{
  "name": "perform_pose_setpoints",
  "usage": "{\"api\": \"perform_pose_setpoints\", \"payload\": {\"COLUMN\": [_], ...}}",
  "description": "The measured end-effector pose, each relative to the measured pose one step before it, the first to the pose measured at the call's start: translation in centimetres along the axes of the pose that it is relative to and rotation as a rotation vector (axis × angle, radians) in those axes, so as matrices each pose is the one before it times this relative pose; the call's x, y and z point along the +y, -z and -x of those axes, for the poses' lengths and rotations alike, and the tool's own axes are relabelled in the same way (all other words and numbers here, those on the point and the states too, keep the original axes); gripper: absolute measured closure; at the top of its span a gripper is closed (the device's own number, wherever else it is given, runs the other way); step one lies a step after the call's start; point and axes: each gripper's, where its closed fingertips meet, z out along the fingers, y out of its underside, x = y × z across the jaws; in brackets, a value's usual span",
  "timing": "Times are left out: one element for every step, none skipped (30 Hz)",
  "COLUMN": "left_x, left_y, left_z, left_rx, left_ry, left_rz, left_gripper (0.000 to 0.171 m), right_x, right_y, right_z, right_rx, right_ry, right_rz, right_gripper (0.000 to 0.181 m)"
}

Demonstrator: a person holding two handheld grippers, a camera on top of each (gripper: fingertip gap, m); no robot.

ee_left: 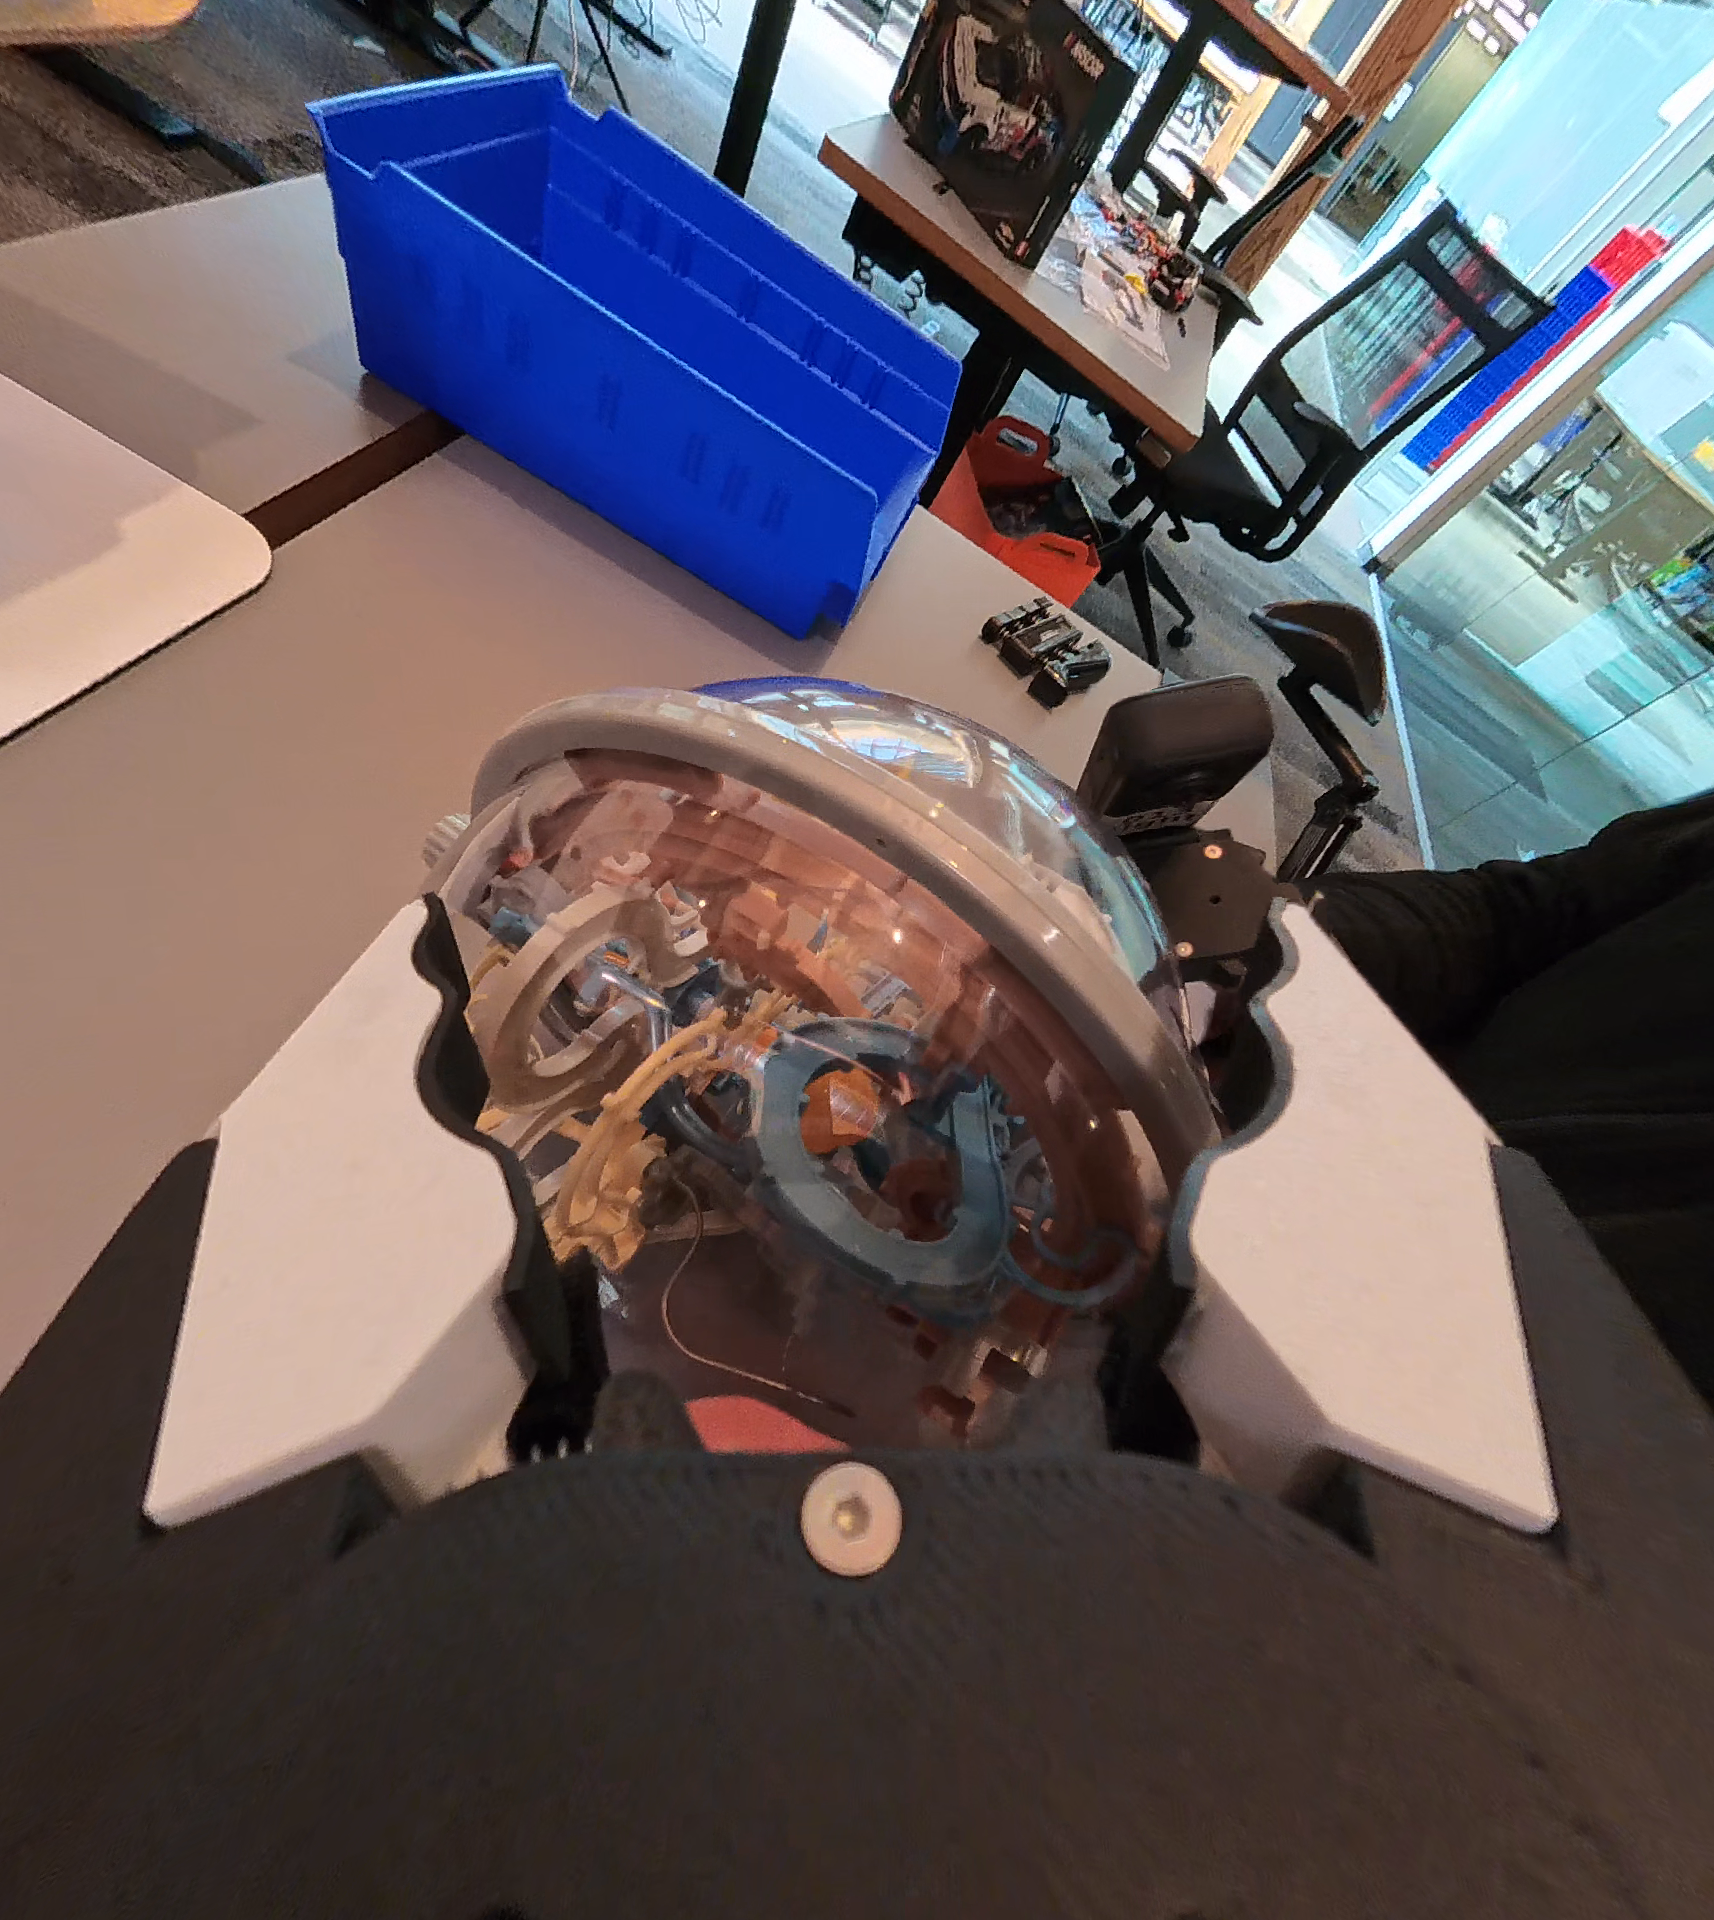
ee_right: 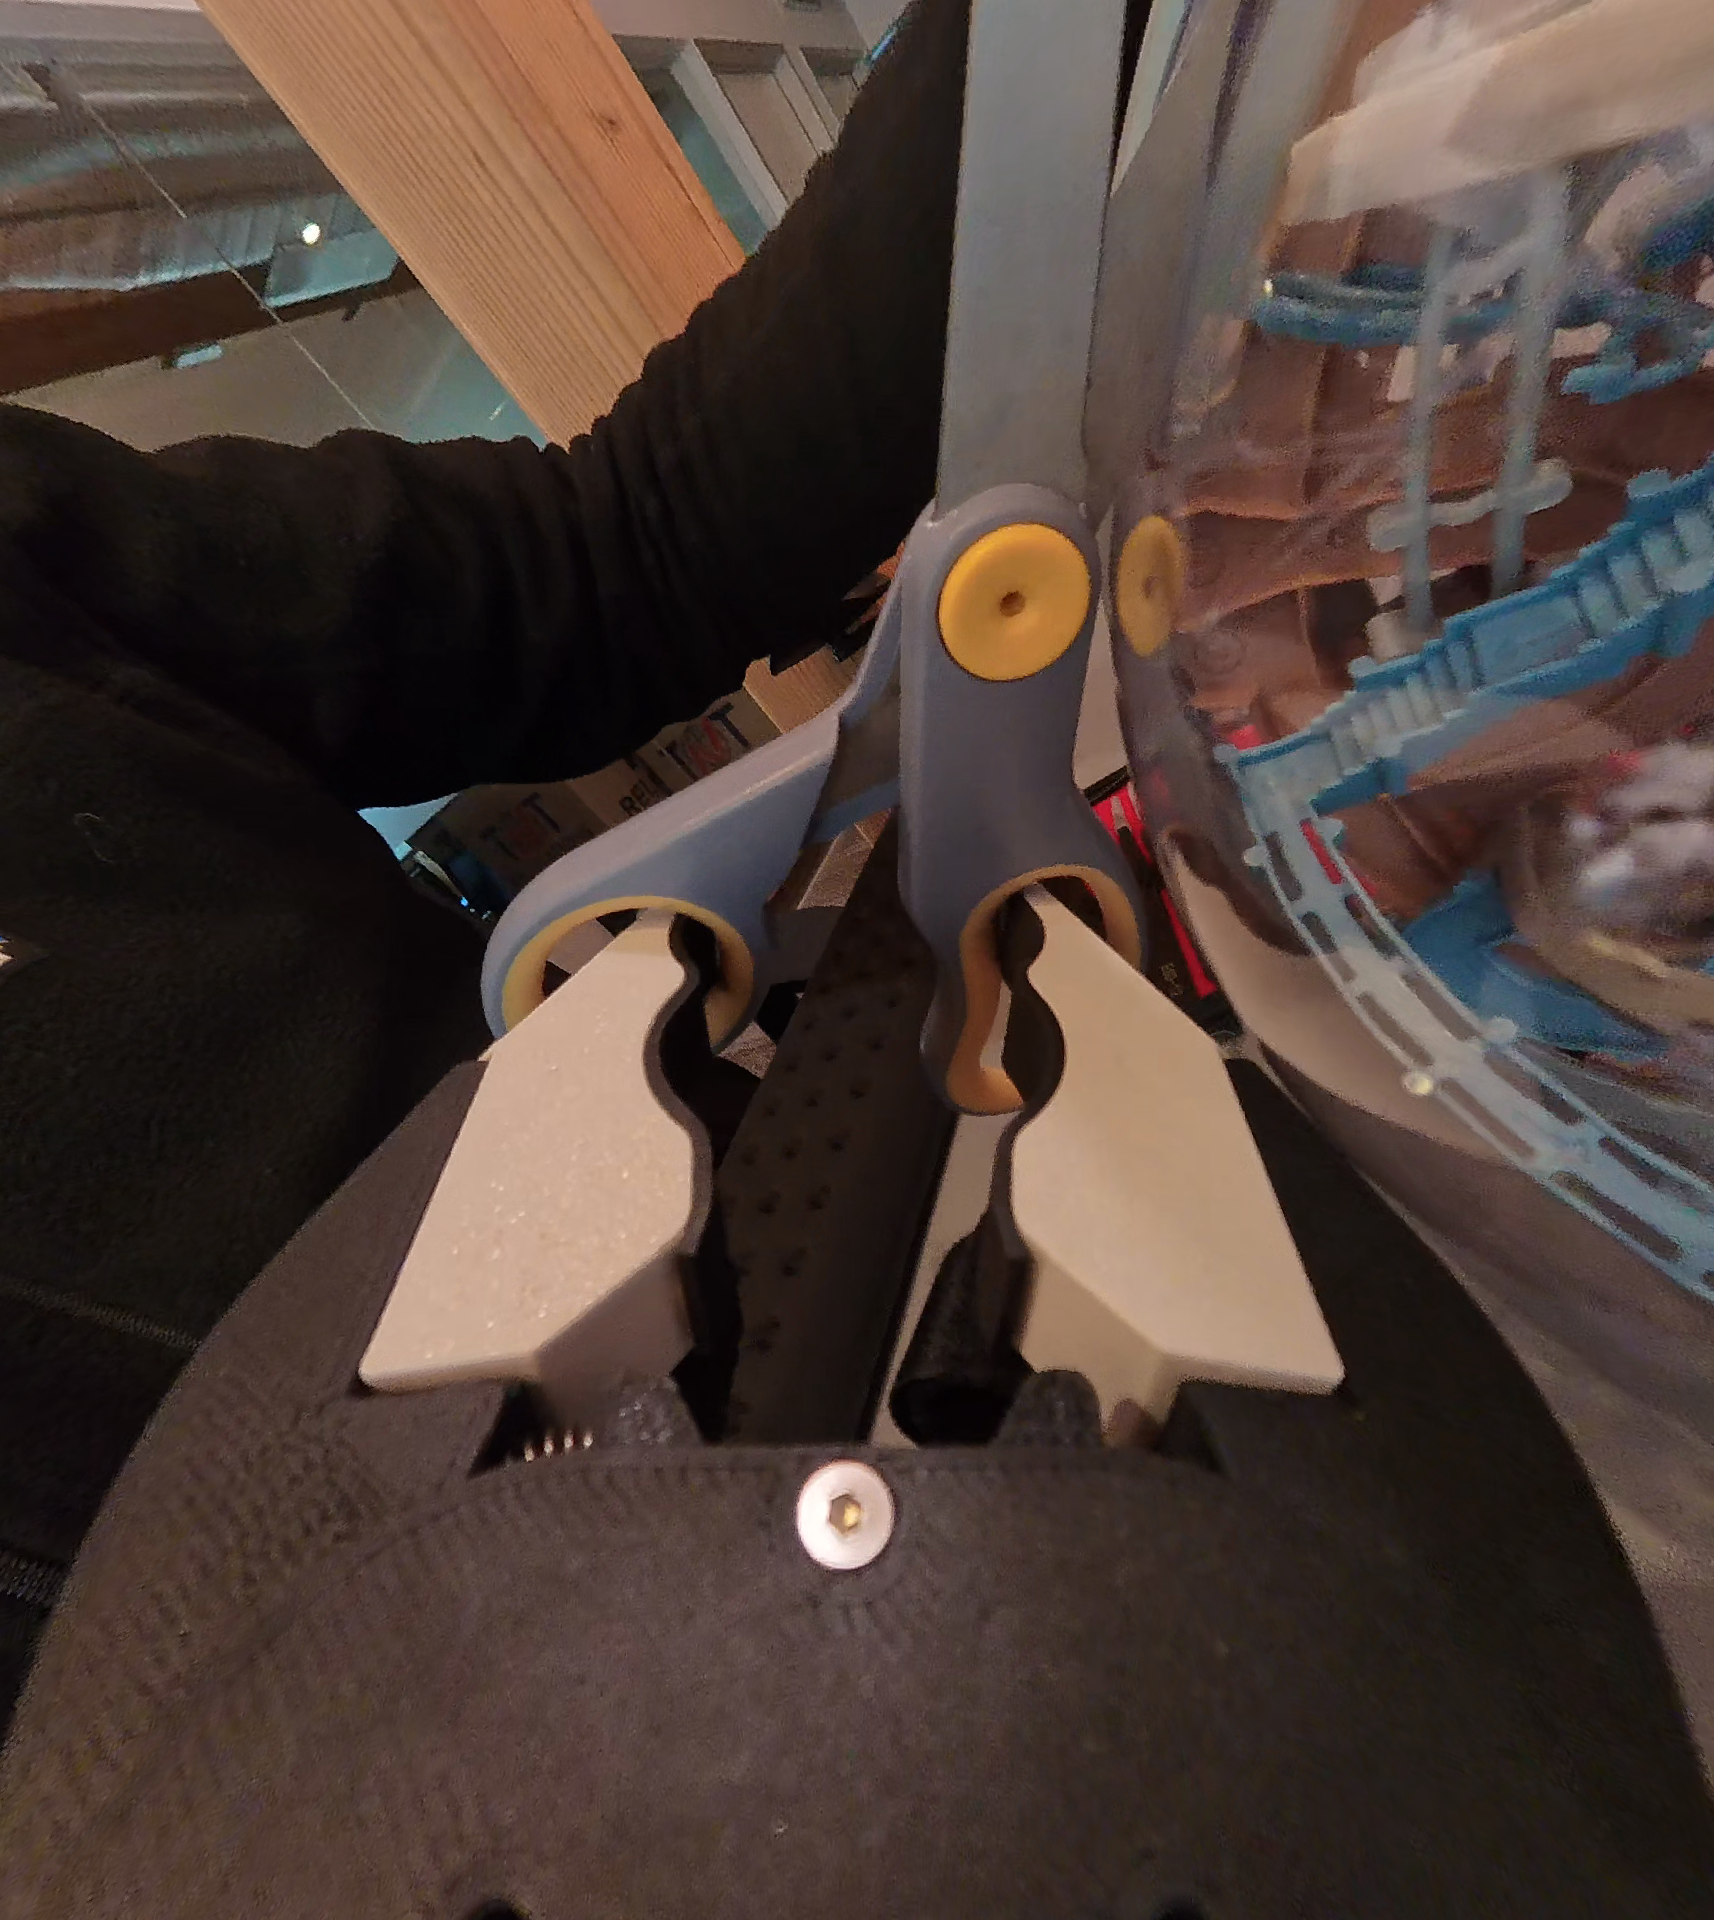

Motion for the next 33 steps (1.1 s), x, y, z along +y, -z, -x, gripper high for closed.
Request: {"api": "perform_pose_setpoints", "payload": {"left_x": [0.121,0.243,0.406,0.398,0.223,0.205,0.229,0.223,0.132,0.117,0.096,0.051,0.066,0.078,0.008,-0.078,-0.149,-0.197,-0.234,0.225,0.479,0.432,0.246,-0.014,-0.154,-0.016,0.024,0.105,0.068,-0.181,-0.069,-0.141,-0.212], "left_y": [0.025,-0.092,-0.169,-0.157,-0.056,0.047,0.19,0.218,0.184,0.126,0.114,0.094,0.067,0.104,0.1,0.146,0.212,0.187,-0.003,-0.267,-0.431,-0.459,-0.395,-0.265,-0.149,-0.156,-0.183,-0.246,-0.287,-0.245,-0.255,-0.223,-0.192], "left_z": [0.067,0.139,0.177,0.085,0.027,0.069,0.083,0.064,0.03,-0.001,0.018,0.037,-0.018,0.026,-0.001,-0.448,-0.183,-0.413,-0.361,0.034,0.27,0.284,0.216,-0.031,-0.172,-0.211,-0.281,-0.299,-0.281,-0.237,-0.218,-0.184,-0.192], "left_rx": [0.0016,-0.0089,-0.0215,-0.0197,-0.0083,0.0006,0.0066,0.007,0.0054,0.0047,0.0023,0.0004,0.0028,0.0001,0.0035,0.0348,0.0089,0.0074,-0.0015,-0.0259,-0.0374,-0.0344,-0.0328,-0.0205,-0.0075,-0.0038,-0.0047,-0.0061,-0.0062,-0.0038,-0.0057,-0.0074,-0.0085], "left_ry": [0.0045,0.0008,-0.0187,-0.0225,-0.0072,0.0083,0.0077,0.0073,0.0052,0.0027,-0.0009,0.0025,0.0002,0.0046,0.0083,0.0106,0.0042,-0.021,-0.0199,-0.0228,-0.0225,-0.0105,-0.0116,-0.013,0.0019,-0.0049,-0.0126,-0.0149,-0.0115,0.0004,-0.0104,-0.0064,-0.012], "left_rz": [-0.00917,-0.00088,0.00945,0.00854,-0.00404,-0.00909,-0.01256,-0.01536,-0.02227,-0.02169,-0.01981,-0.01663,-0.01456,-0.00883,-0.01063,-0.0093,0.00351,0.00876,0.00928,0.03562,0.04616,0.03849,0.02222,0.00583,-0.00342,0.00011,0.00244,0.00811,0.00784,-0.00211,0.00719,0.00824,0.00681], "left_gripper": [0.03,0.029,0.028,0.025,0.023,0.021,0.021,0.021,0.021,0.021,0.021,0.021,0.02,0.02,0.02,0.013,0.013,0.014,0.014,0.014,0.014,0.014,0.014,0.013,0.013,0.014,0.014,0.015,0.014,0.015,0.014,0.014,0.015], "right_x": [-0.114,-0.198,-0.24,-0.177,-0.132,-0.137,-0.049,0.042,0.044,0.045,0.076,0.022,-0.029,-0.029,-0.01,-0.016,0.051,0.055,-0.022,-0.108,-0.211,-0.374,-0.365,-0.192,-0.048,0.072,0.191,0.199,0.069,0.028,0.083,0.028,-0.013], "right_y": [0.002,0.011,0.003,0.027,0.07,0.036,-0.029,-0.085,-0.053,0.018,0.025,0.034,0.04,0.051,0.07,0.097,0.074,0.017,0.025,0.076,0.125,0.184,0.211,0.194,0.151,0.16,0.228,0.283,0.289,0.316,0.281,0.243,0.211], "right_z": [0.133,0.296,0.265,0.109,0.071,0.067,0.048,0.017,-0.022,-0.063,-0.071,-0.056,-0.006,0.021,0.04,0.065,0.129,0.107,0.027,0.091,0.266,0.363,0.266,0.172,0.227,0.245,0.165,0.24,0.377,0.29,0.123,0.118,0.181], "right_rx": [-0.0115,-0.02,-0.0206,-0.0129,-0.0071,-0.0064,-0.0097,-0.0095,-0.0031,0.0022,0.0013,-0.0003,-0.0016,-0.0051,-0.0065,-0.0082,-0.0133,-0.0097,-0.0019,-0.0069,-0.0193,-0.0264,-0.0203,-0.0135,-0.0121,-0.0065,0.0017,-0.0022,-0.0132,-0.0109,-0.0032,-0.0014,-0.0019], "right_ry": [-0.0079,-0.0109,-0.0145,-0.0125,-0.0071,-0.0077,-0.0129,-0.0125,-0.0061,-0.0034,-0.0038,-0.0019,-0.0012,-0.0032,-0.0026,-0.0011,-0.0001,0.0031,0.0044,-0.0005,-0.006,-0.0097,-0.0106,-0.0081,-0.005,-0.002,-0.0007,-0.0028,-0.0059,-0.0073,-0.0081,-0.0064,-0.005], "right_rz": [-0.0089,-0.0149,-0.0193,-0.0154,-0.01,-0.0106,-0.0084,-0.0014,0.0005,0.0021,0.0037,0.0009,-0.0029,-0.0014,0.0,0.001,0.005,0.005,-0.0012,-0.0062,-0.0133,-0.0239,-0.0242,-0.0134,-0.0066,-0.0033,0.0012,-0.0016,-0.0111,-0.013,-0.0083,-0.0084,-0.0085], "right_gripper": [0.129,0.129,0.129,0.129,0.128,0.127,0.126,0.126,0.125,0.125,0.125,0.124,0.124,0.124,0.124,0.124,0.127,0.13,0.131,0.131,0.132,0.134,0.134,0.134,0.135,0.135,0.134,0.134,0.133,0.132,0.131,0.128,0.125]}}
